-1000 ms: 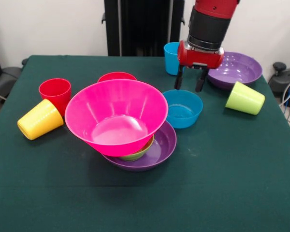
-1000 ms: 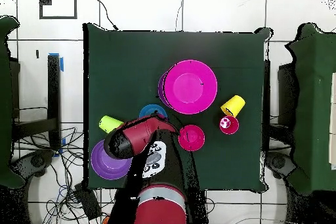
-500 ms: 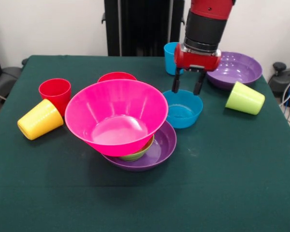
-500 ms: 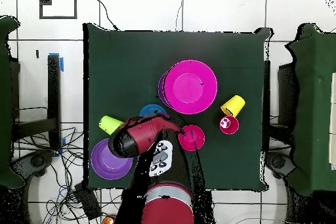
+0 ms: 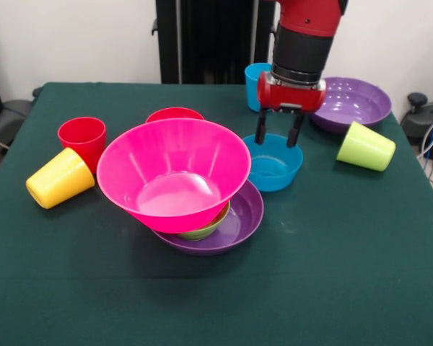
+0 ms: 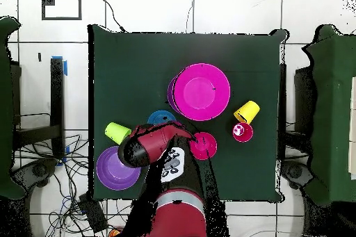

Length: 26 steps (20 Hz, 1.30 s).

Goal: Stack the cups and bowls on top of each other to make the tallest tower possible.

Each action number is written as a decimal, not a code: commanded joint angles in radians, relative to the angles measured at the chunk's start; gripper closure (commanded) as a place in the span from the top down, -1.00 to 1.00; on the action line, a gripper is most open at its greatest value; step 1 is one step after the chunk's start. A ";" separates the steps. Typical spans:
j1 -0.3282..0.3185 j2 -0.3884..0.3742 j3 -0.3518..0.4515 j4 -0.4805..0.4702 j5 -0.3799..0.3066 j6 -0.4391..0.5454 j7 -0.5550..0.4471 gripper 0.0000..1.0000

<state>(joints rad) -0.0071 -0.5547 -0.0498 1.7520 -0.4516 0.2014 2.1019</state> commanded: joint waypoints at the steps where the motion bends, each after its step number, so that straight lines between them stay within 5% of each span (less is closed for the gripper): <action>1: -0.026 0.081 0.096 -0.044 0.022 -0.111 0.106 1.00; 26: -0.083 0.008 0.223 -0.009 0.121 -0.057 0.086 1.00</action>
<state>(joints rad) -0.0614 -0.5359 0.0143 1.7523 -0.3890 0.1087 2.1019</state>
